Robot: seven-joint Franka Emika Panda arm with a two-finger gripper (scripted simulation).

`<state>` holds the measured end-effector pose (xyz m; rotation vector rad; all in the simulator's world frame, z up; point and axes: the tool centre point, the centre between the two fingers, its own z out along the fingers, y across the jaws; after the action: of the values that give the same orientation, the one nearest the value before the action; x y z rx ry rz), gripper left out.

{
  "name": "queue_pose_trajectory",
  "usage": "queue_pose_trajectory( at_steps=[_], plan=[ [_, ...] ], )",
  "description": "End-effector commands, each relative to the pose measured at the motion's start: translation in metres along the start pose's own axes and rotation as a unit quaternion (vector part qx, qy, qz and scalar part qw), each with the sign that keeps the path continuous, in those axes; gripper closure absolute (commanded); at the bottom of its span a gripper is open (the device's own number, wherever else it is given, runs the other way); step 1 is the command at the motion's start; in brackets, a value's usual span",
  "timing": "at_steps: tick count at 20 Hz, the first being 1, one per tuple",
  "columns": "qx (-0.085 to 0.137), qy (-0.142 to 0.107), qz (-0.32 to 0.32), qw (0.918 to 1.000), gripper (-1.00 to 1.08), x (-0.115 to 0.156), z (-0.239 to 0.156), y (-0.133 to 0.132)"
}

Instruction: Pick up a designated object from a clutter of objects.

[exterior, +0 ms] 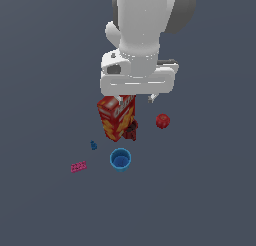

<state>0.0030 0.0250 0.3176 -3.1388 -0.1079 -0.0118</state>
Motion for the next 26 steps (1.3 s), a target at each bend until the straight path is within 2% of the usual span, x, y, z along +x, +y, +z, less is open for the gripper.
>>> queue_pose_trajectory(
  at_steps=[1, 13, 20, 26],
  plan=[
    [0.000, 0.000, 0.000, 1.0000, -0.92, 0.000, 0.000, 0.000],
    [0.012, 0.009, 0.005, 0.9999, -0.92, 0.008, 0.000, -0.018],
    [0.015, 0.008, 0.036, 0.9992, -0.92, 0.017, 0.009, -0.007],
    [0.022, 0.005, 0.102, 0.9945, -0.92, 0.035, 0.029, 0.016]
  ],
)
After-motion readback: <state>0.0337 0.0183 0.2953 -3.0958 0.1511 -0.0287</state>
